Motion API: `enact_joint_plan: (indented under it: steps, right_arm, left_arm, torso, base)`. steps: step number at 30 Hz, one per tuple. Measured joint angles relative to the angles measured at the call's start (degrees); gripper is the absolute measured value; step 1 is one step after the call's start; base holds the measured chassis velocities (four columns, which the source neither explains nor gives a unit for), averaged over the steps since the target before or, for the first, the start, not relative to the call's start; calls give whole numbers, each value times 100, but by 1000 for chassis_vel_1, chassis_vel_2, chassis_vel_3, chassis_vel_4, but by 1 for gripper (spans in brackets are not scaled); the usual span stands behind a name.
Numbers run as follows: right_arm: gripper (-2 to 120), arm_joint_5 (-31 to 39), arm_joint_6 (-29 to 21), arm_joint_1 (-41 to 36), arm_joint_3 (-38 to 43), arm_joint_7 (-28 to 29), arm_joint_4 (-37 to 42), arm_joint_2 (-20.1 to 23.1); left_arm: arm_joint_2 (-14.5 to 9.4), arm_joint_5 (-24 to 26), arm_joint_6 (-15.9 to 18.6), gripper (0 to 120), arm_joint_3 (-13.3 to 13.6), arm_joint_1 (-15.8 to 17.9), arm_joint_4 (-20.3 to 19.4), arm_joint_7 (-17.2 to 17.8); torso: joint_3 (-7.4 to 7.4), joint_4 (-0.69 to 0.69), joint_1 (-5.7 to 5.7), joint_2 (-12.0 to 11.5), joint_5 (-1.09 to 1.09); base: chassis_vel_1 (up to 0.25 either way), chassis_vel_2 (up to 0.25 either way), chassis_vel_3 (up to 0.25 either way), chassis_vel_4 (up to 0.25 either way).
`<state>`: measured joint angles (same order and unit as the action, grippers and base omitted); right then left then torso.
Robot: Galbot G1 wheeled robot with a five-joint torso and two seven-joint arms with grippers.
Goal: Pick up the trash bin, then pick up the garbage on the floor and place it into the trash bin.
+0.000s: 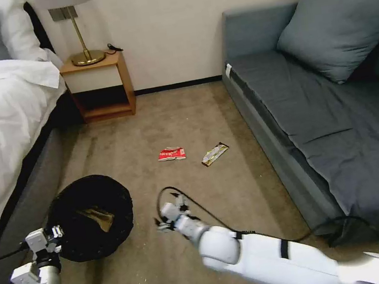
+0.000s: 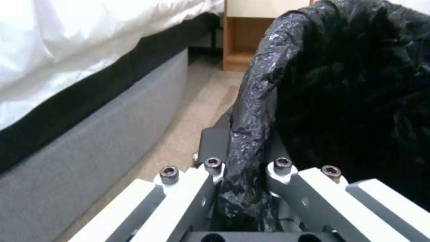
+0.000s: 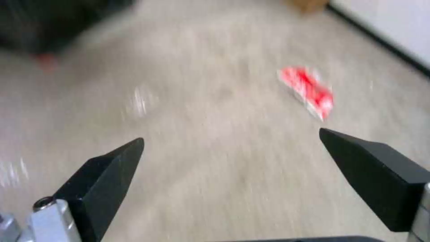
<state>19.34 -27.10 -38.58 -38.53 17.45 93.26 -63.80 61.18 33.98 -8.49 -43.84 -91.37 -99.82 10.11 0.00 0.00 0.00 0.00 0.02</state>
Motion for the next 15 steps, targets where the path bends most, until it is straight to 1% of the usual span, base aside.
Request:
enact_joint_plan:
  steps: [2,3,7,8,9,10,11,13,15]
  right_arm:
    - [100,-149,-319,-147,251,-564,20,296]
    - [100,-149,-319,-147,251,-564,20,296]
    - [100,-390,-702,-458,648,-1435,169,941]
    - [100,-390,-702,-458,648,-1435,169,941]
    - [100,-427,-725,-506,688,-1509,200,1021]
    - [100,-575,-765,-623,779,-1695,255,1211]
    - [100,-575,-765,-623,779,-1695,255,1211]
    - [100,-853,-793,-775,880,-1955,267,1418]
    - [100,-943,-814,-848,927,-2042,239,1485]
  left_arm:
    - [9,-32,-2,5,25,16,12,-12]
    - [9,-32,-2,5,25,16,12,-12]
    - [-4,-93,-14,5,35,55,22,-34]
    - [-4,-93,-14,5,35,55,22,-34]
    - [-7,-95,-19,5,35,57,26,-38]
    - [-18,-99,-39,5,35,60,39,-54]
    - [-18,-99,-39,5,35,60,39,-54]
    - [-28,-100,-61,5,33,60,53,-80]
    - [-30,-101,-78,5,33,60,63,-96]
  torso:
    - [0,1,0,0,-1]
    - [0,1,0,0,-1]
    - [0,-1,0,0,0]
    - [0,-1,0,0,0]
    - [0,-1,0,0,0]
    - [0,0,0,0,0]
    - [0,0,0,0,0]
    - [0,-1,0,0,0]
    - [0,0,0,0,0]
  base:
    - [0,0,0,0]
    - [0,0,0,0]
    - [0,0,0,0]
    - [0,0,0,0]
    - [0,0,0,0]
    - [0,0,0,0]
    - [0,0,0,0]
    - [0,0,0,0]
    - [0,0,0,0]
